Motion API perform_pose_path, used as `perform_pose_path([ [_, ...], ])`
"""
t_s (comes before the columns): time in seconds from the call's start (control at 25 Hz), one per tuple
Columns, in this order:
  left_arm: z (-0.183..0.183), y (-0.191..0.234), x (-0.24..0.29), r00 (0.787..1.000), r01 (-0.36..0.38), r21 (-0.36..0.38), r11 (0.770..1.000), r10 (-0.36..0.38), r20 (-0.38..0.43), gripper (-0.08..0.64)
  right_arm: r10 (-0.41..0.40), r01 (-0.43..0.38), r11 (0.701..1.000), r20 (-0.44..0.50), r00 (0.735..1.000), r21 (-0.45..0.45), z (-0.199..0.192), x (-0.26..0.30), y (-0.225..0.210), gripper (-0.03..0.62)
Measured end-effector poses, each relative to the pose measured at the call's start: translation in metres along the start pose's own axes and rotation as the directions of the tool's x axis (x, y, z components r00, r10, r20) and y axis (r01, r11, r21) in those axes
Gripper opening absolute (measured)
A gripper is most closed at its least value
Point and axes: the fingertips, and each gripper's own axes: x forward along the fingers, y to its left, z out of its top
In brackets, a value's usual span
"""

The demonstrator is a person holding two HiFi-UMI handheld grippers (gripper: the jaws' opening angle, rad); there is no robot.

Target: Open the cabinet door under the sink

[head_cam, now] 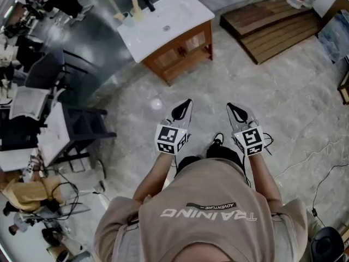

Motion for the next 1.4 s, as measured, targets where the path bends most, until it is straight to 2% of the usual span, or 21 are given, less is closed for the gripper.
perform_pose_path([
  [0.2,0.002,0.017,0.024,0.999,-0.053,-0.076,0.996,0.052,-0.014,0.017,0.073,-0.073,0.997,0.003,0.997,0.021,0.011,0.033,-0.022,0.002],
  [0.4,-0.005,0.054,0.031,0.99,-0.13,-0.104,0.986,0.125,-0.059,0.017,0.118,-0.116,0.991,-0.022,0.993,0.069,0.015,0.068,-0.037,0.002],
  [0.56,-0.001,0.086,0.046,0.988,-0.145,-0.098,0.985,0.14,-0.059,0.017,0.115,-0.11,0.99,-0.053,0.992,0.092,0.016,0.103,-0.049,0.002],
  [0.76,0.01,0.138,0.09,0.993,-0.118,-0.096,0.988,0.115,-0.039,0.017,0.06,-0.055,0.995,-0.058,0.996,0.089,0.036,0.152,-0.068,0.002],
  [0.88,0.038,0.169,0.113,0.995,-0.097,-0.081,0.992,0.098,0.003,0.017,0.017,-0.012,0.994,-0.046,0.999,0.11,0.057,0.172,-0.081,0.002],
  [1.04,0.07,0.205,0.142,0.997,-0.056,-0.038,0.998,0.058,0.046,0.017,-0.05,0.053,0.994,-0.03,0.998,0.092,0.082,0.201,-0.104,0.002],
  [1.2,0.075,0.24,0.151,0.998,-0.046,-0.049,0.998,0.048,0.04,0.017,-0.15,0.15,0.974,-0.012,0.989,0.171,0.09,0.225,-0.127,0.002],
  [1.28,0.074,0.252,0.153,0.999,-0.039,-0.053,0.998,0.04,0.035,0.017,-0.164,0.165,0.969,-0.02,0.986,0.184,0.09,0.235,-0.13,0.002],
  [1.4,0.072,0.27,0.16,0.999,-0.045,-0.05,0.998,0.046,0.026,0.017,-0.143,0.148,0.972,-0.038,0.989,0.18,0.09,0.251,-0.125,0.002],
])
